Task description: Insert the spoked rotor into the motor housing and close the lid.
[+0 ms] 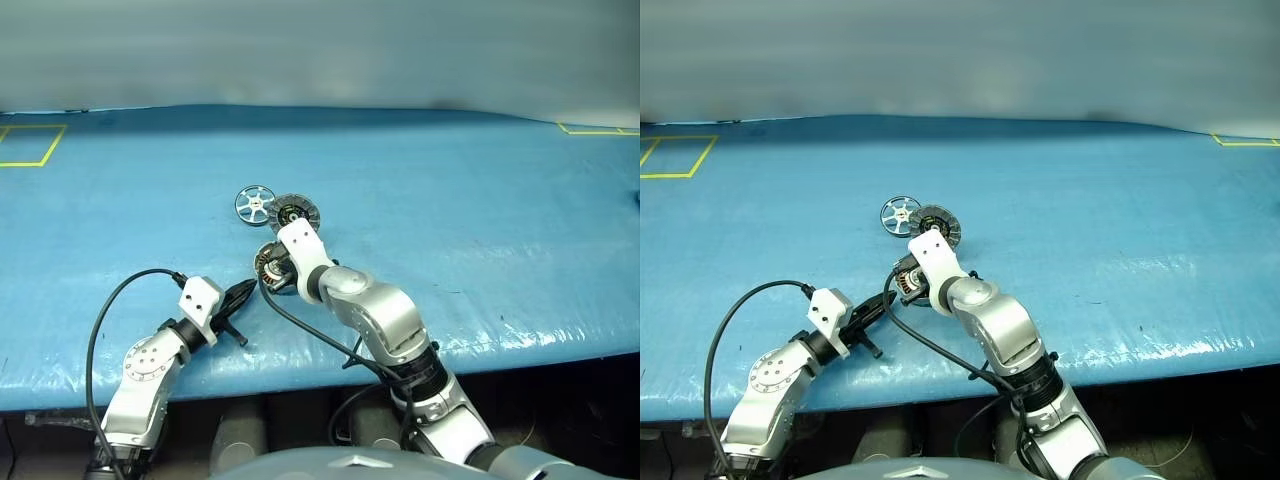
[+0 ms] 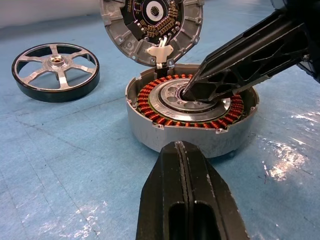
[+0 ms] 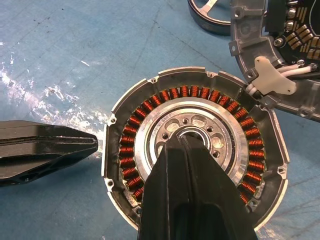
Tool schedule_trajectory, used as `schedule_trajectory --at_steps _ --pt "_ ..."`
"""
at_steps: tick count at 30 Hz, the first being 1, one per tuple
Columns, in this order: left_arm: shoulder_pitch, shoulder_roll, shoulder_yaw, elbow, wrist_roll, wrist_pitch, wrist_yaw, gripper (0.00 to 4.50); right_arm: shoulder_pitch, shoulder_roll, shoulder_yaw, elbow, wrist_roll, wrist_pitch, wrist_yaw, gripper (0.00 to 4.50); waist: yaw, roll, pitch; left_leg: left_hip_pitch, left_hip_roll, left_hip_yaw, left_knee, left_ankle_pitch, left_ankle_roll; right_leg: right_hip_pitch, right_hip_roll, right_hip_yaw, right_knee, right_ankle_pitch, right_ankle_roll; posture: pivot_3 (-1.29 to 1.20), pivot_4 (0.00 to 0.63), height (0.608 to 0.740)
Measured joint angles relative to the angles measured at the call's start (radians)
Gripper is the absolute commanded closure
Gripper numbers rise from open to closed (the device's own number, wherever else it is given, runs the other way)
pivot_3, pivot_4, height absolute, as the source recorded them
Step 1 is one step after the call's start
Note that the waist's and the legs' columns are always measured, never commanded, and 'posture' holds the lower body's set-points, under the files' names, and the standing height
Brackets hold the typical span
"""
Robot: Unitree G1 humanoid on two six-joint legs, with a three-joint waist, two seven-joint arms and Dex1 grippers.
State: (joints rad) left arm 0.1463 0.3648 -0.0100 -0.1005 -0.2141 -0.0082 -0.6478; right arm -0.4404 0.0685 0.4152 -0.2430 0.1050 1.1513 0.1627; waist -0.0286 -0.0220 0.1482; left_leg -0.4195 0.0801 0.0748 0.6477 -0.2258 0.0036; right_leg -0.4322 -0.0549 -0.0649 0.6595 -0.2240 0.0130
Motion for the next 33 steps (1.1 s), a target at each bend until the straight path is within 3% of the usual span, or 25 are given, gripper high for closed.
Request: schedule_trajectory --at_steps 9,14,33 --pt "-0.022 0.015 0.021 0.002 -0.011 0.0 -0.007 4.5 -0.015 -0.002 -0.075 -0.175 0.087 0.058 0.057 4.48 0.003 0.0 0.0 -0.005 0.0 -0.001 0.0 0.0 0.0 -0.004 0.0 -0.001 0.0 0.002 0.004 0.0 0.15 0.74" --pt "-0.036 0.018 0.029 0.014 -0.013 0.0 -0.01 4.5 0.003 -0.014 -0.046 -0.144 0.077 0.029 0.041 4.48 0.001 0.0 0.0 -0.011 -0.001 -0.001 0.001 0.0 0.0 -0.009 0.0 0.0 0.001 0.003 0.005 0.0 0.15 0.74" --pt "-0.037 0.018 0.03 0.015 -0.023 0.0 -0.014 4.5 0.036 -0.035 -0.014 0.007 0.006 -0.106 0.007 4.48 0.002 0.0 0.0 -0.011 -0.001 0.0 0.002 0.0 0.0 -0.009 0.001 0.0 0.001 0.004 0.006 0.0 0.15 0.74"
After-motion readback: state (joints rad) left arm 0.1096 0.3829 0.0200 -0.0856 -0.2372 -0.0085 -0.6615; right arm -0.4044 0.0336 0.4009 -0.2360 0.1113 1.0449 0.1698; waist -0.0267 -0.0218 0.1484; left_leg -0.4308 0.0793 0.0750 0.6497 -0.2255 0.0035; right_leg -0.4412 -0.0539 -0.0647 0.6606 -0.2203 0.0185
